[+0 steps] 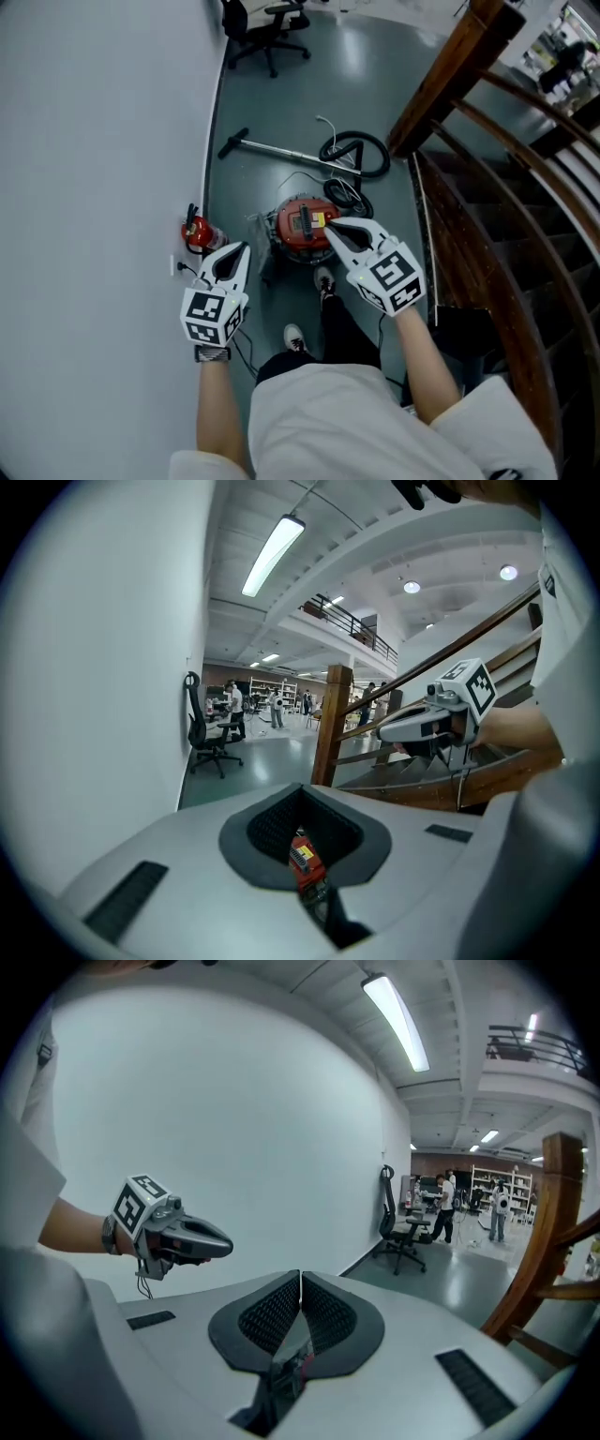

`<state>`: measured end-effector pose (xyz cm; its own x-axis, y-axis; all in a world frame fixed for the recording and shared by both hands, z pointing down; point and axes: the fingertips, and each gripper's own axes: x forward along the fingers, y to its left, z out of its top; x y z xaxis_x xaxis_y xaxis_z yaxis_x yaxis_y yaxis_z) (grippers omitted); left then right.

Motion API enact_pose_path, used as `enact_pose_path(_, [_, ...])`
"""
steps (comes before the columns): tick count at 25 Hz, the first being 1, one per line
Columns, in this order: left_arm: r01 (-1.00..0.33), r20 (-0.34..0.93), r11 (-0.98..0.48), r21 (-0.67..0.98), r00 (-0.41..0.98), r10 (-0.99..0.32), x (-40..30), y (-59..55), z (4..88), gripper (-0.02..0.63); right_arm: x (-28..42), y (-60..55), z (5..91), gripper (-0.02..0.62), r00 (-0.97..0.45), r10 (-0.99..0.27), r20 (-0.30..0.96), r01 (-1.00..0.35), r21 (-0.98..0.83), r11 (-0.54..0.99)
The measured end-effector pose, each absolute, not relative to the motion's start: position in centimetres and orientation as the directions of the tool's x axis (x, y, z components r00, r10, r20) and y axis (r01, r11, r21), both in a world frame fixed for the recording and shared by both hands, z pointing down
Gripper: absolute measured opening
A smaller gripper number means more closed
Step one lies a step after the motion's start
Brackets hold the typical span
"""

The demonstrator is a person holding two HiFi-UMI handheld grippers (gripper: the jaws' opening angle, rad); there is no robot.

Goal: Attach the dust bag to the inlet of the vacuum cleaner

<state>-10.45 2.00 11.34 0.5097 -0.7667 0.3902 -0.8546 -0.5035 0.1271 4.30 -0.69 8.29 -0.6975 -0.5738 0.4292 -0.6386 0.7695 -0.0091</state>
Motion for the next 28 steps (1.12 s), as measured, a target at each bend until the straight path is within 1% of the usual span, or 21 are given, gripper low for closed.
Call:
enact_pose_path(4, [-0.834,0.366,-0.543,0.096,0.537,-0.760,-9.9,2.9,8.0,0.002,3.8,0.6,5.3,0.032,-0.695,-0.585,0.418,-0.621,0.063,0.782])
enact_pose_path(10, [-0.802,0.388,-0.597,-0.011,0.547,-0.742,-9.6,5.2,5.3,0.002,2.7,2.7,2.3,0.032,-0.707,-0.579,0.407,-0.580,0.134,0.803])
enact_pose_path(13, [-0.787,0.386,-0.616,-0.037,0.557,-0.735,-9.4,6.1,3.9,0.002,2.4,3.3,0.8,0.032,-0.713,-0.580,0.395,-0.566,0.165,0.808])
enact_pose_path(16, [-0.770,0.367,-0.636,-0.052,0.577,-0.730,-9.2,6.9,1.9,0.002,2.3,4.0,-1.0,0.032,-0.713,-0.593,0.374,-0.565,0.195,0.802])
enact_pose_path(23, [-0.738,0.323,-0.660,-0.144,0.595,-0.736,-9.4,7.9,-4.0,0.002,2.0,5.4,-5.9,0.032,-0.728,-0.611,0.311,-0.555,0.255,0.791])
enact_pose_path(28, [-0.732,0.281,-0.643,-0.227,0.582,-0.763,-10.2,8.6,-7.4,0.002,1.4,6.4,-8.8,0.032,-0.733,-0.625,0.266,-0.548,0.314,0.776])
